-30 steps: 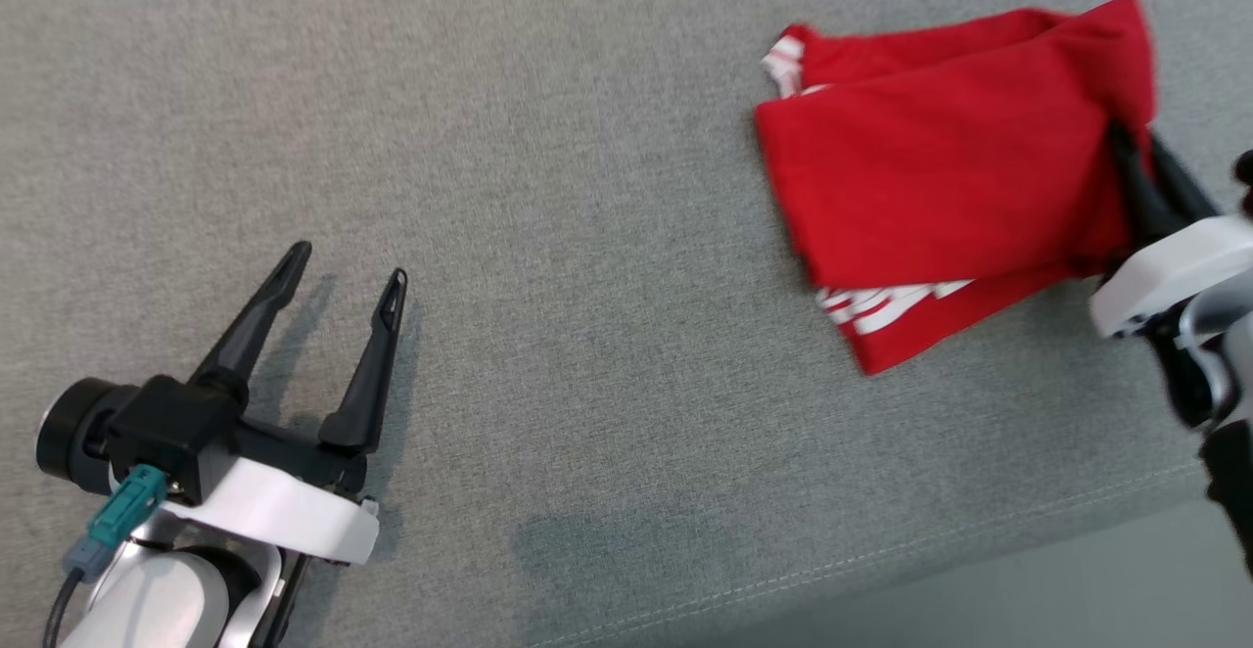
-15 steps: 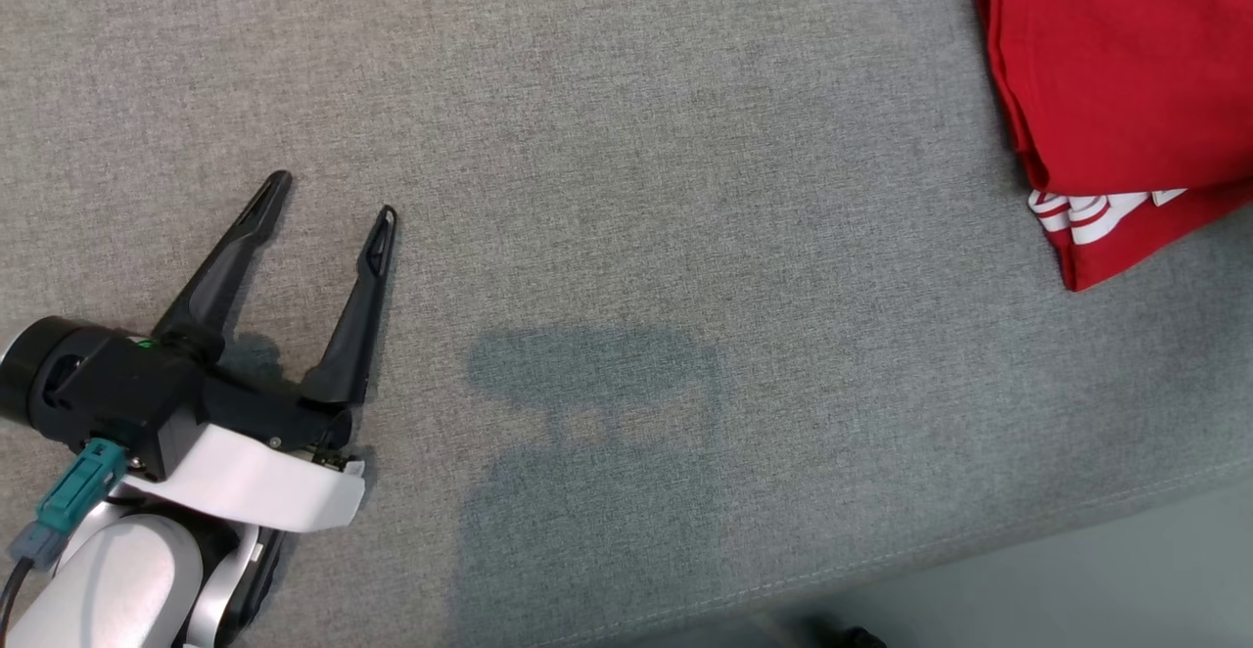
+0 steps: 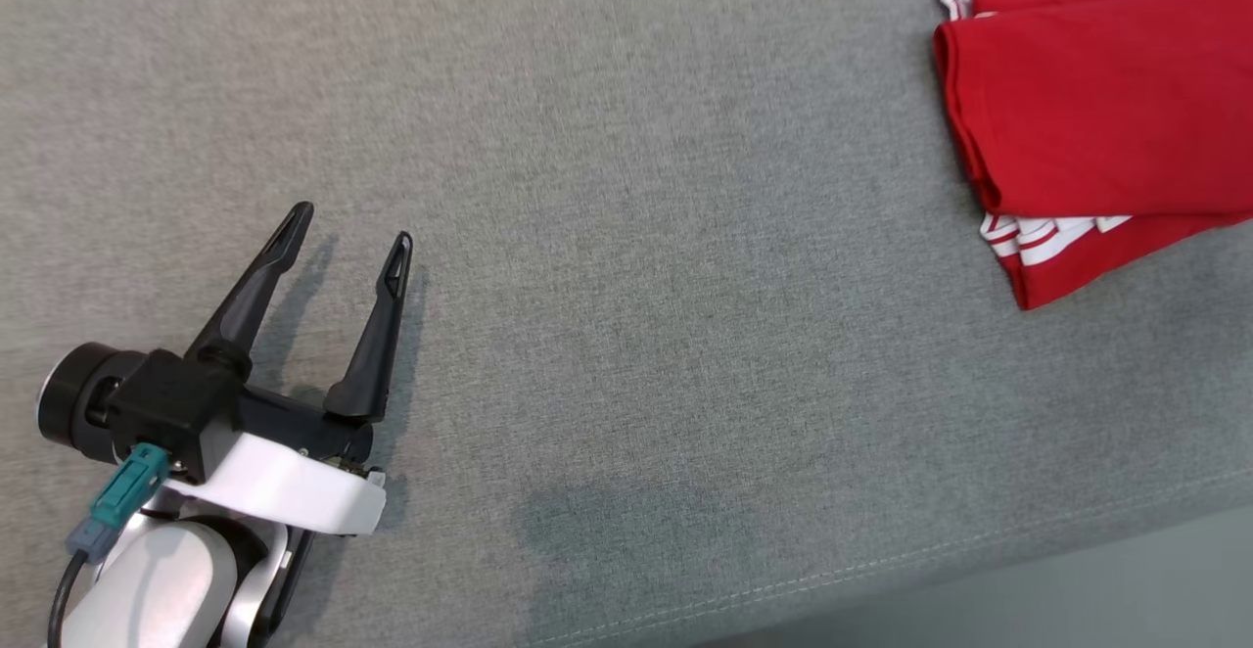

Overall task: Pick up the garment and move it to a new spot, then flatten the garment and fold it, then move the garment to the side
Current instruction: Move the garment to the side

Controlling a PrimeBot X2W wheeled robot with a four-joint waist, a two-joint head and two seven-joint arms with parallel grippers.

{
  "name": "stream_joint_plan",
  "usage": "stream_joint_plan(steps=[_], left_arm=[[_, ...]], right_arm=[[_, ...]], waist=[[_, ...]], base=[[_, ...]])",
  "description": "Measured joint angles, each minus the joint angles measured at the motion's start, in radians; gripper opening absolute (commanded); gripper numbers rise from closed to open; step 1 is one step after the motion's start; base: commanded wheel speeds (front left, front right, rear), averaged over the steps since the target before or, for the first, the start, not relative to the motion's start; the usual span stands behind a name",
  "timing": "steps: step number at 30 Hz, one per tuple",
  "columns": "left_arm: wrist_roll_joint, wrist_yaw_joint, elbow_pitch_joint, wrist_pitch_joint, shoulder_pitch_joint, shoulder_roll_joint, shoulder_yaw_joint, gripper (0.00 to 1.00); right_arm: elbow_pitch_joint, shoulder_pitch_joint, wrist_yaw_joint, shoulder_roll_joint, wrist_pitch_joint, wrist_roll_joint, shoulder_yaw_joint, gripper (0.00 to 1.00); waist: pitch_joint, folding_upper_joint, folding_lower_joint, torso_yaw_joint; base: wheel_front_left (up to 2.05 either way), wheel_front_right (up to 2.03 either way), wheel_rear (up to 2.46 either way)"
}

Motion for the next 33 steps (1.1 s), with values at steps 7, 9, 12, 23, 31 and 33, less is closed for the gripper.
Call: stream_joint_plan(steps=[7,9,12,23,31,33], left_arm=[[-0.01,0.0,0.038,-0.023,0.033,-0.029,-0.019,1.0],[-0.017,0.0,0.048,-0.032,0.049,-0.038,-0.026,1.0],[-0.025,0.002,0.067,-0.042,0.071,-0.048,-0.027,1.0],[-0.077,0.021,0.114,-0.089,0.164,-0.08,-0.013,1.0],[-0.098,0.029,0.153,-0.109,0.225,-0.096,-0.006,1.0],[-0.1,0.029,0.164,-0.11,0.237,-0.095,-0.004,1.0]], right_arm=[[-0.229,0.191,0.0,0.083,-0.003,0.006,-0.03,1.0],[-0.262,0.243,0.0,0.108,-0.003,0.006,-0.017,1.0],[-0.309,0.31,0.0,0.142,-0.003,0.006,0.004,1.0],[-0.481,0.537,0.0,0.241,-0.003,-0.057,0.063,1.0],[-0.556,0.685,0.0,0.285,0.002,-0.099,0.063,1.0],[-0.572,0.719,0.0,0.298,0.008,-0.107,0.068,1.0]], waist=[[-0.103,0.0,0.0,0.026],[-0.132,0.0,0.0,0.042],[-0.168,0.0,0.0,0.073],[-0.295,0.0,0.0,0.22],[-0.388,0.0,0.0,0.302],[-0.41,0.0,0.0,0.316]], base=[[0.0,0.0,0.0],[0.0,0.0,0.0],[0.0,0.0,0.0],[0.0,0.0,0.0],[0.0,0.0,0.0],[0.0,0.0,0.0]])
